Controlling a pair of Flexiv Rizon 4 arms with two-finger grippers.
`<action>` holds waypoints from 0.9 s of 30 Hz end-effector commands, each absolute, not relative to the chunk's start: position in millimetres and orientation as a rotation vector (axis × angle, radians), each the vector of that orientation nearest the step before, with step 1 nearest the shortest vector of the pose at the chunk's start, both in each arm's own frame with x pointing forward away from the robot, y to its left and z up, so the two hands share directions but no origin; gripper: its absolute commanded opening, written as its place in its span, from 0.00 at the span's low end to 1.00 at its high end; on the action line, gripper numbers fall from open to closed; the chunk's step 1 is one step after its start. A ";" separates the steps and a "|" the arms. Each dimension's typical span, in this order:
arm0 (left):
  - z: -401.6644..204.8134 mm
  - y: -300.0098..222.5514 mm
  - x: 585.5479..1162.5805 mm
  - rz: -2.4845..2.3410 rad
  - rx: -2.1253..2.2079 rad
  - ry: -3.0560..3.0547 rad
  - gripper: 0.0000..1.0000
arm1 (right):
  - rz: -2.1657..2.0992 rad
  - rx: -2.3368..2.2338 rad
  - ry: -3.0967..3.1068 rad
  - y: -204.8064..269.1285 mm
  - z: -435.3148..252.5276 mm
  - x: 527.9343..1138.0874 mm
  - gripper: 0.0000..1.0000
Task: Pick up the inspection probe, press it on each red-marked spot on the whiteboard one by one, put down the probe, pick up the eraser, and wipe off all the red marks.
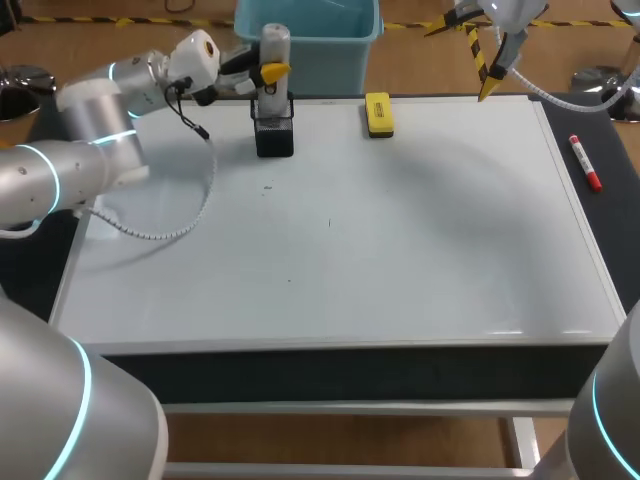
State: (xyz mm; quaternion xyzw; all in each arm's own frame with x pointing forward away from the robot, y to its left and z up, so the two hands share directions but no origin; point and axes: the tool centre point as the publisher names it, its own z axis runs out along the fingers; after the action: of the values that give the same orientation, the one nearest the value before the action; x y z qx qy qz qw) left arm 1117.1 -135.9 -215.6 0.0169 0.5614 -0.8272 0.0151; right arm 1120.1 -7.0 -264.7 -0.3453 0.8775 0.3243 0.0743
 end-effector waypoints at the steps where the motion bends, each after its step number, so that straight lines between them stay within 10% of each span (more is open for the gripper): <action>1: -225.3 -136.7 1122.1 -2.600 0.078 1.756 0.00 | 0.968 -1.040 2.636 -7.5 -263.8 1120.0 1.00; 27: -265.1 -139.0 1123.8 -2.580 0.026 1.791 0.00 | 0.968 -1.040 2.636 -7.5 -263.8 1120.0 1.00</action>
State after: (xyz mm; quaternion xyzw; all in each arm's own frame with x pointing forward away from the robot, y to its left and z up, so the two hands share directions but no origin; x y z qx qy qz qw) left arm 1118.4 -138.5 -263.1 0.0033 0.5725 -0.8199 0.0048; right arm 1120.0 -7.0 -264.7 -0.3453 0.8775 0.3244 0.0743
